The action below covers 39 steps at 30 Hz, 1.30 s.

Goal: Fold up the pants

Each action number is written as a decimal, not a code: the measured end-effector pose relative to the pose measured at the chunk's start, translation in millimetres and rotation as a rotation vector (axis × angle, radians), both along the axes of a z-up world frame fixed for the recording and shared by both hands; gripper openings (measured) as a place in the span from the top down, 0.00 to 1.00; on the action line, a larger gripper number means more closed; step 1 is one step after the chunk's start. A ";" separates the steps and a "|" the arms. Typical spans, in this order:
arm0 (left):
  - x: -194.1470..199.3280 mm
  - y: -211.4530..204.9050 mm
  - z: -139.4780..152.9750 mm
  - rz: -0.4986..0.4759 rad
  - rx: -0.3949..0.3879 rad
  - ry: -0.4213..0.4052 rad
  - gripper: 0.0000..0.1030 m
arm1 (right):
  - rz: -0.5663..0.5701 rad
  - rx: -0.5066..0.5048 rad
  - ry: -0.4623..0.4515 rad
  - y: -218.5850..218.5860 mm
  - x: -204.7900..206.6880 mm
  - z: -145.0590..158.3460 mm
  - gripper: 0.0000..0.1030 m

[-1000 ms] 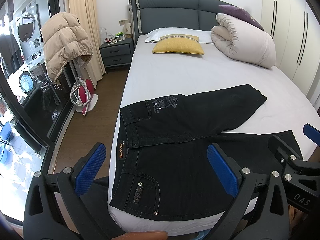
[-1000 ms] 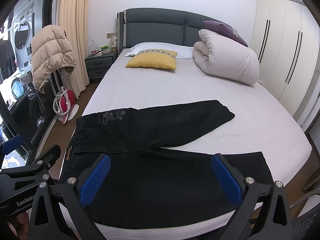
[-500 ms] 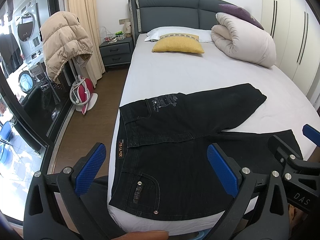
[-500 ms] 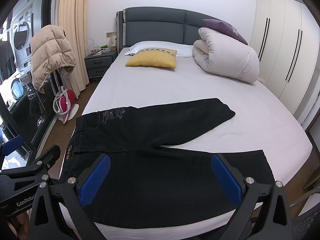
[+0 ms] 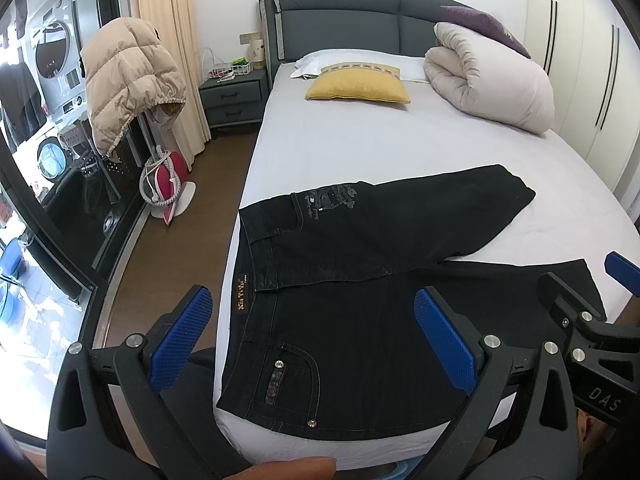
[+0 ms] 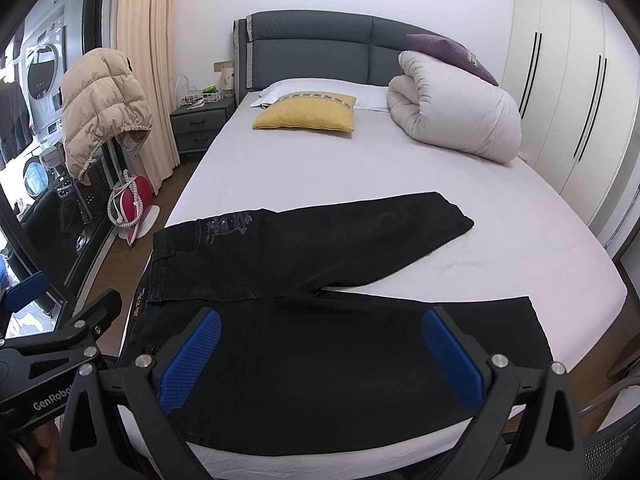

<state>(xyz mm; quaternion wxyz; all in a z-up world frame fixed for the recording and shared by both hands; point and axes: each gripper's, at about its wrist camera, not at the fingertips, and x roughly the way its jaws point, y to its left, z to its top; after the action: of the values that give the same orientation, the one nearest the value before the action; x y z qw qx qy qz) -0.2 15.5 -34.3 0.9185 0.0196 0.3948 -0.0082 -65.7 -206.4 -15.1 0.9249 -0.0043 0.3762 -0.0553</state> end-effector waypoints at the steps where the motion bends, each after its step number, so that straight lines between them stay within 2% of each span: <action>1: 0.2 0.5 1.7 -0.001 -0.001 0.004 0.00 | 0.001 0.003 0.003 -2.5 0.8 -0.4 0.00; 7: 10.9 1.0 -5.0 0.026 -0.007 0.031 0.00 | 0.008 0.050 0.036 -11.3 -3.3 -10.1 0.00; 10: 14.7 1.5 -14.0 0.039 0.008 0.020 0.00 | 0.027 0.129 0.075 -13.8 6.1 -23.0 0.00; 13: 23.2 7.4 -26.9 0.023 -0.023 0.029 0.00 | 0.039 0.238 0.096 -26.4 15.8 -35.8 0.00; 16: 39.7 17.7 -44.5 -0.008 -0.075 0.059 0.00 | 0.056 0.414 0.106 -49.4 26.3 -54.4 0.00; 19: 61.9 31.4 -61.8 -0.033 -0.159 0.082 0.00 | 0.068 0.716 0.151 -78.9 41.9 -84.2 0.00; 21: 76.2 36.8 -72.5 -0.068 -0.188 0.101 0.00 | 0.066 0.872 0.172 -93.4 53.1 -103.5 0.01; 25: 111.3 39.7 -99.8 -0.121 -0.185 0.126 0.00 | 0.089 1.046 0.177 -104.6 74.7 -124.1 0.00; 28: 141.1 42.2 -118.1 -0.151 -0.187 0.128 0.00 | 0.100 1.120 0.209 -102.1 98.1 -132.0 0.00; 30: 172.2 42.9 -127.2 -0.173 -0.175 0.163 0.00 | 0.126 1.104 0.246 -95.9 117.6 -136.4 0.00; 31: 191.3 46.5 -129.4 -0.174 -0.165 0.161 0.00 | 0.147 1.058 0.263 -90.1 126.7 -135.6 0.00; 33: 222.7 53.4 -128.1 -0.164 -0.144 0.156 0.00 | 0.187 0.919 0.264 -89.0 149.4 -130.2 0.00; 35: 270.4 69.2 -126.2 -0.170 -0.172 0.165 0.00 | 0.252 0.764 0.254 -79.8 168.0 -123.6 0.00; 37: 313.2 76.3 -127.5 -0.214 -0.163 0.176 0.00 | 0.338 0.605 0.248 -67.1 187.1 -118.7 0.00; 39: 359.8 75.2 -137.4 -0.306 -0.109 0.215 0.00 | 0.418 0.477 0.235 -58.2 206.1 -116.4 0.00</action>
<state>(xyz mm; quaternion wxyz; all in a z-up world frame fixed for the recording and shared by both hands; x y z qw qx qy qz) 359.6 90.7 -171.7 0.8588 0.0286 0.4821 -0.1711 140.4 -264.7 -131.5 0.8414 0.1287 0.4738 0.2259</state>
